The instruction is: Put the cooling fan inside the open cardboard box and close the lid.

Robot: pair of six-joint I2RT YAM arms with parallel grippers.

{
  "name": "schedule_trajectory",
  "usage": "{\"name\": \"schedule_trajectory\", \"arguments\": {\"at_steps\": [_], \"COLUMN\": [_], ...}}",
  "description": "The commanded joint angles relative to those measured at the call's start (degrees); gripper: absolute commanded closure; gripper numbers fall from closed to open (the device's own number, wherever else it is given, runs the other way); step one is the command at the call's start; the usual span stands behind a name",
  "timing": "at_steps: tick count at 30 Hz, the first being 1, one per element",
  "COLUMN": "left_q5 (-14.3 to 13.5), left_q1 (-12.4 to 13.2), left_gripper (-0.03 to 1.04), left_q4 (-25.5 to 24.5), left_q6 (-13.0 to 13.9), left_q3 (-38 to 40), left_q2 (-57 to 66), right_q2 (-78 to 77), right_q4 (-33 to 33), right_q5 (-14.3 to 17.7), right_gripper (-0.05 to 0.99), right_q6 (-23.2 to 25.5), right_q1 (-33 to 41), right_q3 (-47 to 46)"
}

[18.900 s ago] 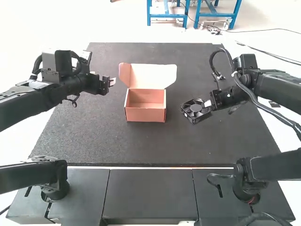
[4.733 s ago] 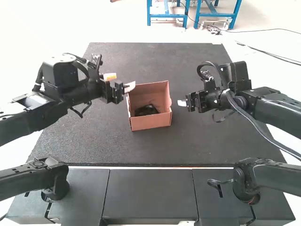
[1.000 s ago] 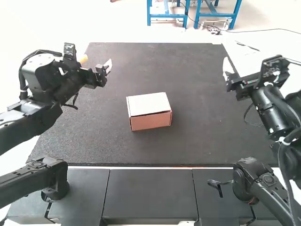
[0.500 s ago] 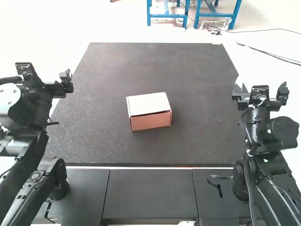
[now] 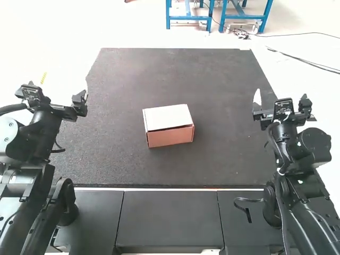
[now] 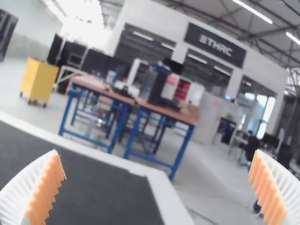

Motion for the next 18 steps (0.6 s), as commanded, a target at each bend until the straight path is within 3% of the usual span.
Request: {"name": "schedule_trajectory", "arguments": {"at_steps": [1,3,4,5,6,8,9,10,13,14,18], "left_q5": [2.8,2.9,3.3,5.9,8.1,8.1,8.7,8.9,8.9,8.9,8.7], "left_q1": [0.2,0.2,0.1,-0.1,-0.1,-0.3,-0.5,-0.6,-1.8,-2.0,-2.3], "left_gripper": [0.03,0.03,0.03,0.03,0.03,0.03,0.03,0.03,0.03,0.03,0.03], "left_q4": [-1.1,-6.2,-5.4,-3.3,1.1,13.3,14.3,15.2,16.2,15.9,9.7], "left_q6": [11.7,21.0,27.5,32.1,35.5,35.6,34.1,30.2,13.0,9.9,1.8], "left_q3": [0.3,-0.9,-2.0,-3.4,-5.3,-9.7,-9.8,-9.1,-9.2,-9.2,-9.2], "left_q2": [-0.6,-0.6,-0.6,-0.6,-0.6,-0.6,-0.6,-0.6,-0.6,-0.6,-0.7], "right_q2": [-0.6,-0.6,-0.6,-0.6,-0.7,-0.7,-0.6,-0.6,-0.7,-0.7,-0.7], "right_q4": [1.2,2.7,3.4,4.9,5.9,5.5,4.2,3.2,1.5,0.8,-2.4], "right_q5": [-10.1,-10.1,-8.8,-8.1,-8.1,-8.2,-8.2,-7.8,-7.0,-6.3,-5.8], "right_gripper": [0.02,0.02,0.02,0.02,0.02,0.02,0.02,0.02,0.02,0.02,0.02], "right_q6": [4.5,7.9,8.3,9.2,11.1,15.5,17.1,17.7,19.8,21.1,24.9], "right_q1": [-0.1,-0.1,-0.1,-0.1,0.0,0.0,0.0,0.0,-0.5,-0.7,-2.3], "right_q3": [-8.6,-8.6,-8.6,-8.7,-8.7,-8.8,-8.7,-8.8,-8.7,-8.7,-8.7]}}
